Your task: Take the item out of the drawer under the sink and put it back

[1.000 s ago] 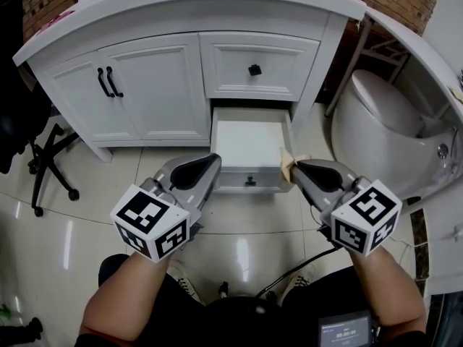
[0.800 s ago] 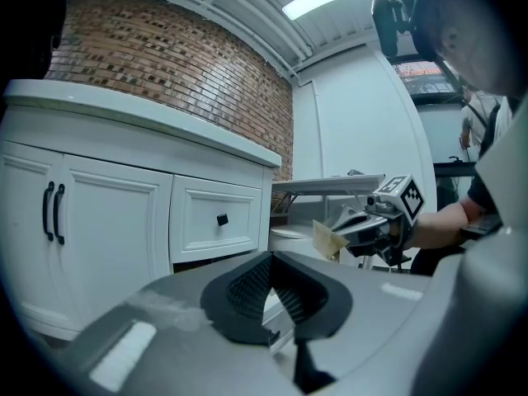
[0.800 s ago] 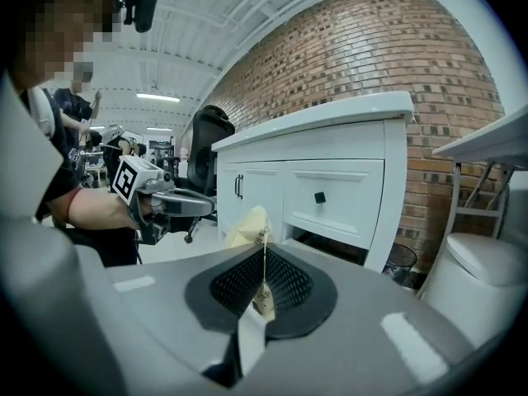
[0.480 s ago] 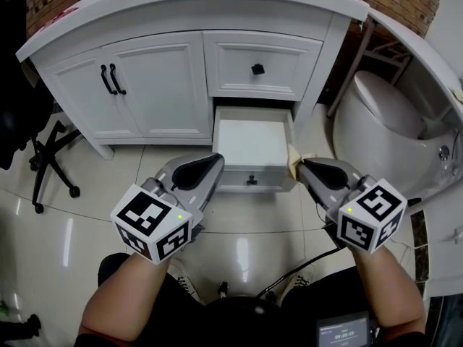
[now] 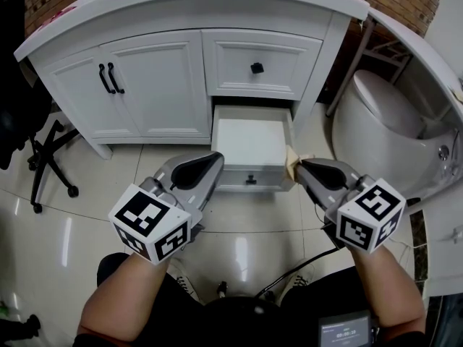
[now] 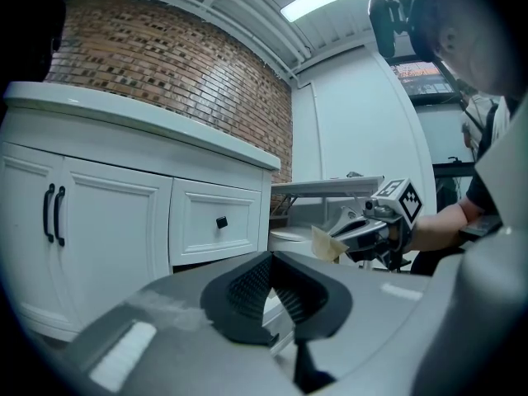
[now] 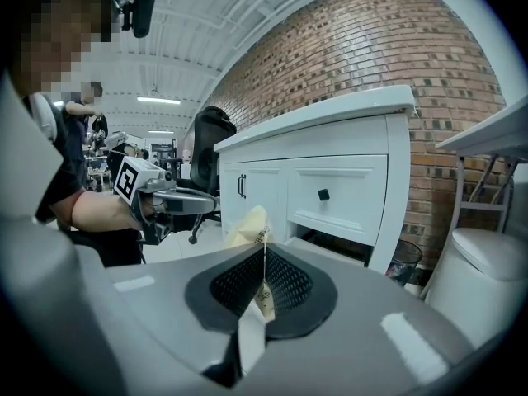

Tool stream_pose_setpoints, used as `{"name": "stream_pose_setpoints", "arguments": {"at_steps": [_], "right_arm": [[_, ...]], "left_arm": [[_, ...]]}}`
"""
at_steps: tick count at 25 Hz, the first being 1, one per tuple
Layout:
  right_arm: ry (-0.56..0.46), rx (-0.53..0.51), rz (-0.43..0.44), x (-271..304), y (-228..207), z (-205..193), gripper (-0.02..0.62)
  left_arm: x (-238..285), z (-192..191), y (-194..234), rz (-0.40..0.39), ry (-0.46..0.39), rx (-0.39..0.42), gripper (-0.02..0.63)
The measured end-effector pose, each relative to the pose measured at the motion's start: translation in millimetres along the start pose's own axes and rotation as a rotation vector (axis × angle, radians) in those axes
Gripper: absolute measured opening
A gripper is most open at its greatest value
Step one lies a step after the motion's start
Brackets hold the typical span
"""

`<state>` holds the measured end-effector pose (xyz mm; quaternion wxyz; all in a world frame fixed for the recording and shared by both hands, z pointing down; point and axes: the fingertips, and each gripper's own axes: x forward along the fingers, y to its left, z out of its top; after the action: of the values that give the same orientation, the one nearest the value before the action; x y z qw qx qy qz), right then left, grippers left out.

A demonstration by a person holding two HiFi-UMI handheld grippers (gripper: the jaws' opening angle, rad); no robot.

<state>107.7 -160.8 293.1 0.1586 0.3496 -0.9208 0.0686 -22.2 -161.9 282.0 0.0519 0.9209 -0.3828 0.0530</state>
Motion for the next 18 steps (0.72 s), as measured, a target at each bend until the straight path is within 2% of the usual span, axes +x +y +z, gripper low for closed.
{"name": "stream_pose_setpoints", "arguments": {"at_steps": [18], "right_arm": [[0.02,0.033,0.021,15.1,-4.6,-7.3,0.011]], "left_arm": [[-1.8,-2.5,3.7,0.007,0.013,0.001,0.005]]}}
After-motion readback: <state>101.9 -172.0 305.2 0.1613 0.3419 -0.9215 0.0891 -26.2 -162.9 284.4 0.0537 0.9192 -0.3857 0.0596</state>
